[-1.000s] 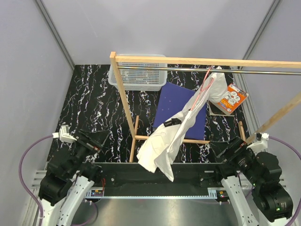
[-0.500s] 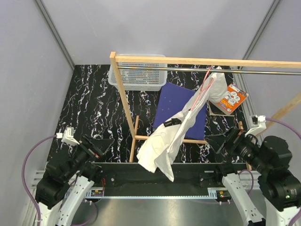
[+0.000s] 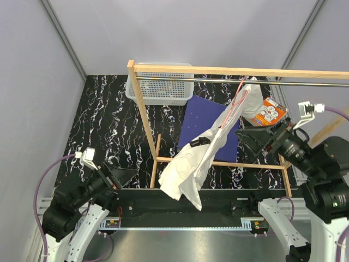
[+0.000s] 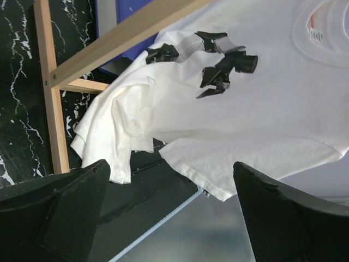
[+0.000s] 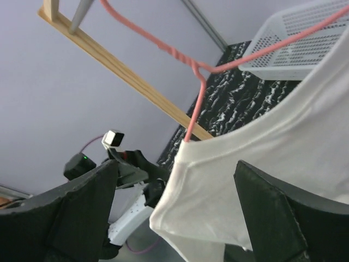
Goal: Remove the t-shirt from the hanger
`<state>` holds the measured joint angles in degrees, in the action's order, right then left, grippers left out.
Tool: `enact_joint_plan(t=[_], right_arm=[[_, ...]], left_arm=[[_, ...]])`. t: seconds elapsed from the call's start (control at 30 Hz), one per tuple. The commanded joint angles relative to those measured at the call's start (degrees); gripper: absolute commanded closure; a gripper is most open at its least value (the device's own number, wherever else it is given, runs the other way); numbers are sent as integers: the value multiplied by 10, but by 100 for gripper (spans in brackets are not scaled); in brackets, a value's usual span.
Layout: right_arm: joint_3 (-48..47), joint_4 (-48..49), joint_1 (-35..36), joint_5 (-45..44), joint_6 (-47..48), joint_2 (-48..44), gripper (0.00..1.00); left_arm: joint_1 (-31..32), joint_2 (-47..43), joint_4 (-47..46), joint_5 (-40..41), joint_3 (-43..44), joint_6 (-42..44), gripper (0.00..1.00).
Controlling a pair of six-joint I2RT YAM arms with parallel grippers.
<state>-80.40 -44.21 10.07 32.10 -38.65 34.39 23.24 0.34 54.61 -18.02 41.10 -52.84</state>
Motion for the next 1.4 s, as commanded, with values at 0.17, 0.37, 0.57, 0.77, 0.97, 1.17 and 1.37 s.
enact_joint_plan(t=[0.17, 0.37, 0.57, 0.77, 0.97, 1.17, 1.37], right_arm=[[36, 202, -2, 45, -76, 75, 21], [27, 164, -2, 17, -48, 100, 37], [57, 181, -2, 18, -48, 90, 44], [122, 245, -2, 10, -80, 53, 45], [163, 278, -2, -23, -105, 21, 39], [190, 320, -2, -19, -138, 16, 37], [185, 323, -2, -17, -142, 19, 36]], left_arm=[[1, -84, -32, -60, 13, 24, 1], [1, -76, -34, -60, 10, 28, 1], [1, -66, -42, -61, 9, 27, 1], [1, -64, -53, -67, 12, 18, 1], [-13, -14, -189, -176, 2, -16, 11], [-142, 170, -238, -309, 173, 39, 13], [-189, 250, -294, -320, 284, 8, 11]])
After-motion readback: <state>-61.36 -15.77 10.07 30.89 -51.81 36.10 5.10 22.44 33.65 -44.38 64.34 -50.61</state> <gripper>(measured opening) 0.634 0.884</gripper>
